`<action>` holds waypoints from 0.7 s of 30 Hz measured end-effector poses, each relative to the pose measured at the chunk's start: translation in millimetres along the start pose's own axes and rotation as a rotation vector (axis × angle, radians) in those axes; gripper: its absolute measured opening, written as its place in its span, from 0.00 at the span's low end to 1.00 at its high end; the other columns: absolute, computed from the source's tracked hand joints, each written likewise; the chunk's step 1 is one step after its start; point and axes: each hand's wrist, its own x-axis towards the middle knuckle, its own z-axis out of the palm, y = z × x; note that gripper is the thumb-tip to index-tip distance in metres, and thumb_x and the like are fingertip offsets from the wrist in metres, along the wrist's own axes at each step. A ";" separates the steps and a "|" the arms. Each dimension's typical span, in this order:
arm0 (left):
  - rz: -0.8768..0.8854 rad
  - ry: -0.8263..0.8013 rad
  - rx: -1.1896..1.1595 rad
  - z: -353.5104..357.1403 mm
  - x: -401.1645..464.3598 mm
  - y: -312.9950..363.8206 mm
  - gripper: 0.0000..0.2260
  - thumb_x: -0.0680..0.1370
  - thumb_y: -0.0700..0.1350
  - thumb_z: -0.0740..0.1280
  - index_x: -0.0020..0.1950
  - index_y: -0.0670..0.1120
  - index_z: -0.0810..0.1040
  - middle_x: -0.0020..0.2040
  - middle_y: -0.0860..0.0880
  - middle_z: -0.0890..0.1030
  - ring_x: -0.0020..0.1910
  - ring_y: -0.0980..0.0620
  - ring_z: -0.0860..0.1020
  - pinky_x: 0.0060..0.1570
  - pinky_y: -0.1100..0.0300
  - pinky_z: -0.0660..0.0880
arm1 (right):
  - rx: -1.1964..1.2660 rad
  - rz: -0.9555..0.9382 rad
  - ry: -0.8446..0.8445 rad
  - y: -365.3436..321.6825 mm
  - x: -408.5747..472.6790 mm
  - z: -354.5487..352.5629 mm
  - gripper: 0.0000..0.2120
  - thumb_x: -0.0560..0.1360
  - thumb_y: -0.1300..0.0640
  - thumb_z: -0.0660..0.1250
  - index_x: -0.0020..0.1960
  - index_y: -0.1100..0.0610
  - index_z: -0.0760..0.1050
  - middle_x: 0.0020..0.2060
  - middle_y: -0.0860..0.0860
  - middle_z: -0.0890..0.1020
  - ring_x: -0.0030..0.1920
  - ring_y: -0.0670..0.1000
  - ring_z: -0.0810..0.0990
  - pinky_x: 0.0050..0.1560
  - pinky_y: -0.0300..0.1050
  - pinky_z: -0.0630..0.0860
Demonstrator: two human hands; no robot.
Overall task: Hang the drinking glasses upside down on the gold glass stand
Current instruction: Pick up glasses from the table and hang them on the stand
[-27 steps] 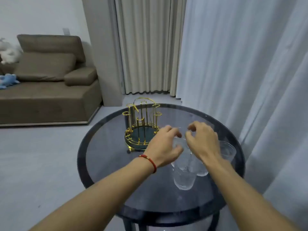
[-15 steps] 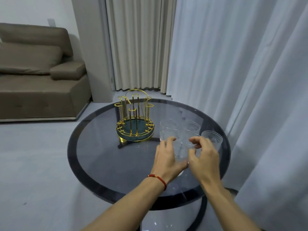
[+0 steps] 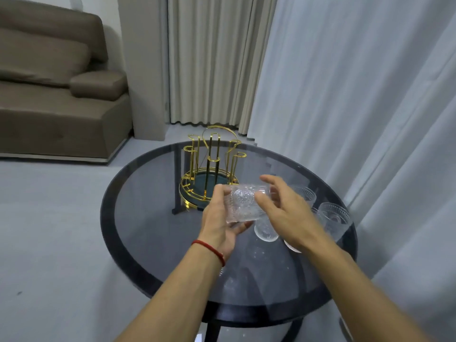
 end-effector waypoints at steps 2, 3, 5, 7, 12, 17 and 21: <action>-0.019 -0.025 -0.071 -3.0 5.6 2.2 0.10 0.74 0.49 0.67 0.50 0.47 0.84 0.48 0.43 0.86 0.49 0.43 0.84 0.50 0.46 0.81 | 0.027 0.052 0.016 -2.2 13.3 2.7 0.23 0.81 0.42 0.66 0.75 0.42 0.70 0.66 0.50 0.79 0.65 0.50 0.78 0.66 0.52 0.75; -0.030 -0.042 -0.120 -4.0 7.8 3.2 0.11 0.75 0.48 0.66 0.51 0.45 0.84 0.50 0.41 0.86 0.49 0.41 0.84 0.51 0.45 0.82 | 0.046 0.087 0.000 -4.2 20.5 2.4 0.22 0.80 0.40 0.66 0.73 0.39 0.71 0.65 0.50 0.80 0.62 0.51 0.80 0.65 0.53 0.77; -0.056 -0.083 -0.220 -4.4 10.4 5.0 0.14 0.75 0.45 0.64 0.56 0.41 0.83 0.53 0.37 0.85 0.53 0.38 0.84 0.57 0.41 0.80 | 0.066 0.145 -0.058 -9.0 34.4 1.0 0.22 0.78 0.34 0.64 0.71 0.33 0.71 0.63 0.48 0.81 0.53 0.52 0.86 0.59 0.54 0.81; -0.062 -0.116 -0.269 -3.7 12.2 5.1 0.17 0.74 0.42 0.62 0.59 0.37 0.80 0.56 0.35 0.84 0.57 0.35 0.82 0.62 0.38 0.76 | 0.008 0.173 -0.077 -12.7 45.9 0.2 0.25 0.77 0.30 0.61 0.73 0.32 0.70 0.62 0.42 0.77 0.38 0.51 0.89 0.46 0.46 0.80; 0.068 -0.106 -0.198 -2.4 19.5 2.0 0.17 0.70 0.36 0.62 0.58 0.38 0.75 0.57 0.36 0.76 0.56 0.39 0.76 0.60 0.42 0.73 | 0.084 0.393 -0.244 -14.5 68.0 -0.2 0.26 0.80 0.32 0.60 0.62 0.52 0.77 0.63 0.52 0.80 0.43 0.59 0.89 0.44 0.56 0.88; 0.303 0.062 0.412 -24.7 31.0 -4.4 0.27 0.74 0.57 0.63 0.70 0.47 0.69 0.62 0.46 0.76 0.62 0.47 0.75 0.62 0.47 0.74 | 0.249 0.417 -0.215 7.1 87.0 -9.0 0.27 0.77 0.42 0.73 0.69 0.57 0.73 0.64 0.54 0.79 0.59 0.56 0.82 0.40 0.49 0.84; 0.544 0.285 1.357 -75.5 57.9 -24.5 0.20 0.79 0.54 0.62 0.70 0.50 0.71 0.71 0.46 0.69 0.74 0.45 0.62 0.70 0.43 0.67 | 0.248 0.356 0.087 26.5 117.9 -29.6 0.25 0.72 0.45 0.77 0.63 0.54 0.74 0.60 0.53 0.80 0.53 0.54 0.82 0.38 0.51 0.85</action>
